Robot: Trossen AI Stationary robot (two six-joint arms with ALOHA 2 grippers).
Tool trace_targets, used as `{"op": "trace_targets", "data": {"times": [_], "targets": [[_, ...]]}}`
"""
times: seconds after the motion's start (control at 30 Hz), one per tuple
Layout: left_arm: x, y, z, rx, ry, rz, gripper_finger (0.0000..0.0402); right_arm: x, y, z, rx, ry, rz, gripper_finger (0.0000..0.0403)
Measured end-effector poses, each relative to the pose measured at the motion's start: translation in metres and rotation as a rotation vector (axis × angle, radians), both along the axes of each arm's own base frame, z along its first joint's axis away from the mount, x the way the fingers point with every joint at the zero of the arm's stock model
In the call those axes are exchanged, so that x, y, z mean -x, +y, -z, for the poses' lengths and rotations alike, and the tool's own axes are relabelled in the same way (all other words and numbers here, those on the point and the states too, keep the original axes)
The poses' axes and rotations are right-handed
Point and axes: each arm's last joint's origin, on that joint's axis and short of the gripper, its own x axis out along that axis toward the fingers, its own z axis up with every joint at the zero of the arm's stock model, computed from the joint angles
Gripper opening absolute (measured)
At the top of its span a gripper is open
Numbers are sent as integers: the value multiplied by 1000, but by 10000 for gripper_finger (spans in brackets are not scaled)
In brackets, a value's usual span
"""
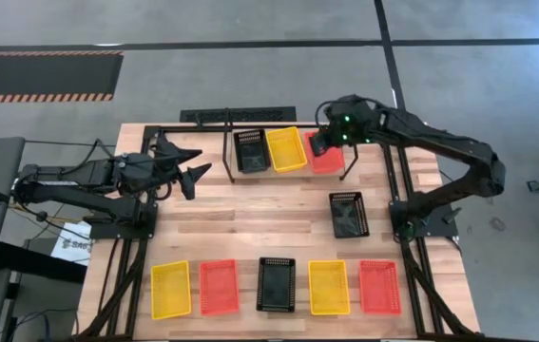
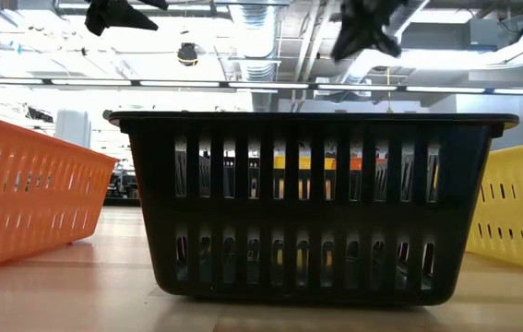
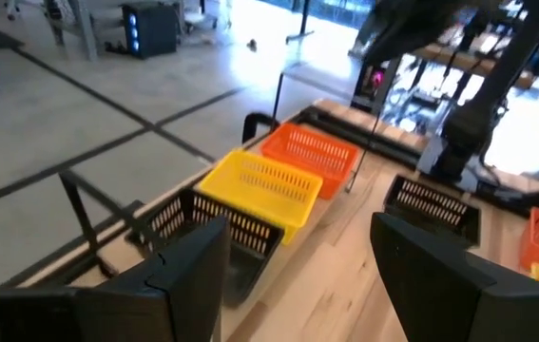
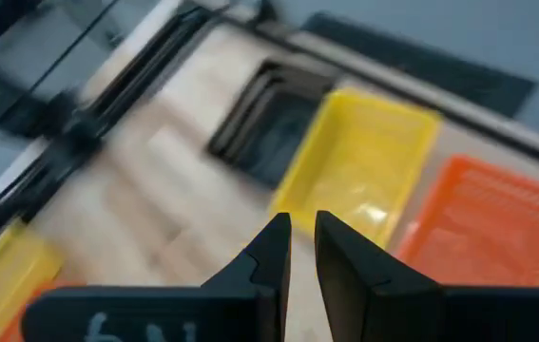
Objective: Stack baskets on shelf by color
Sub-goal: Stack the right black bin on top of the other the black bin on the shelf
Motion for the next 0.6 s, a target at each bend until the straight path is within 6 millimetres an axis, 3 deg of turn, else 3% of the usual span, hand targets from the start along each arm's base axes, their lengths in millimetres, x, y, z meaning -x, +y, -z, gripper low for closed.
{"op": "trace_targets", "data": {"times": [0.1,0.23,0.43,0.6], "targets": [[1,0,4,33,27,-5,242,1,25,-10,-27,46,-90,71],[2,0,5,47,30,-10,242,11,55,-1,-146,217,-103,71],[1,0,4,42,20,-8,242,40,91,19,-236,565,149,71],[1,0,4,40,21,-7,242,53,116,33,-290,525,262,71]]}}
